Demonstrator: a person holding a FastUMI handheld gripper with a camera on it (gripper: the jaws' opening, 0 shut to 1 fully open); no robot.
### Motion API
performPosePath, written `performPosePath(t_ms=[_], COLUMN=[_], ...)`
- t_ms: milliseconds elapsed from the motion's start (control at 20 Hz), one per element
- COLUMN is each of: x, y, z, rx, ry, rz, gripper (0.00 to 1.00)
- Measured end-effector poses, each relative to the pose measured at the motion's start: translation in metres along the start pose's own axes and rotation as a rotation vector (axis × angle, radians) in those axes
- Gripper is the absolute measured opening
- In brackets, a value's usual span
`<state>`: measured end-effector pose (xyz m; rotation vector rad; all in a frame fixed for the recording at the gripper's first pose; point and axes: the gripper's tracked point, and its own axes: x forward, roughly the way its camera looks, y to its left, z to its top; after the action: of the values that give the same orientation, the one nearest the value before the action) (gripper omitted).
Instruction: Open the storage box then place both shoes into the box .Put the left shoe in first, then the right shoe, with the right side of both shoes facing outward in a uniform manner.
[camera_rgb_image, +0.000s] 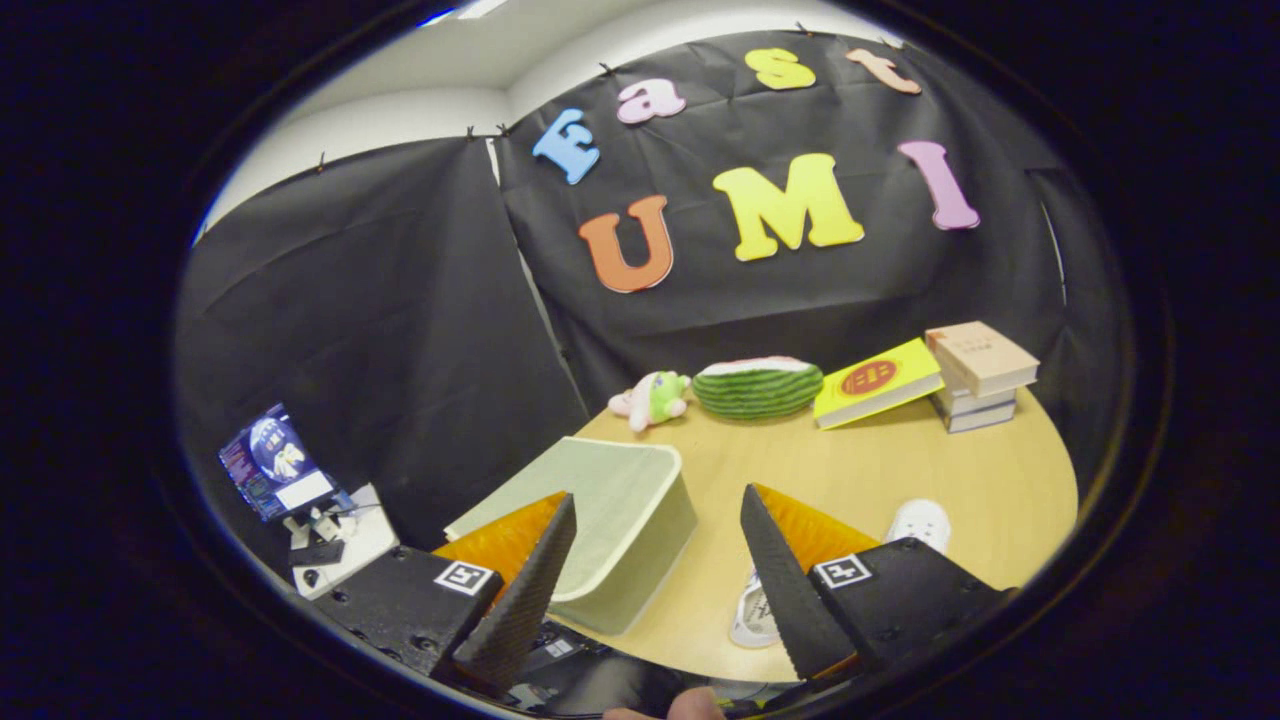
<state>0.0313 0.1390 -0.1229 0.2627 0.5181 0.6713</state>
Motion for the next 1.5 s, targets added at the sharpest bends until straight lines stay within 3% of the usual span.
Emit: performPosePath(t_ms=[150, 350, 750, 900, 1050, 1200, 1250, 1350, 1500], x=[0.023, 0.05, 0.089, 0.094, 0.097, 0.097, 0.096, 0.096, 0.094], y=[0.006, 0.01, 0.017, 0.024, 0.029, 0.027, 0.027, 0.028, 0.042], z=[-0.024, -0.05, -0.092, -0.094, -0.096, -0.084, -0.079, -0.077, -0.06], rx=[0.084, 0.15, 0.225, 0.278, 0.338, 0.402, 0.419, 0.441, 0.482], ry=[0.104, 0.201, 0.329, 0.344, 0.36, 0.348, 0.337, 0.328, 0.309], rz=[0.102, 0.176, 0.22, 0.248, 0.269, 0.286, 0.293, 0.292, 0.324], gripper=[1.0, 0.99, 0.9, 0.74, 0.44, 0.27, 0.17, 0.06, 0.06])
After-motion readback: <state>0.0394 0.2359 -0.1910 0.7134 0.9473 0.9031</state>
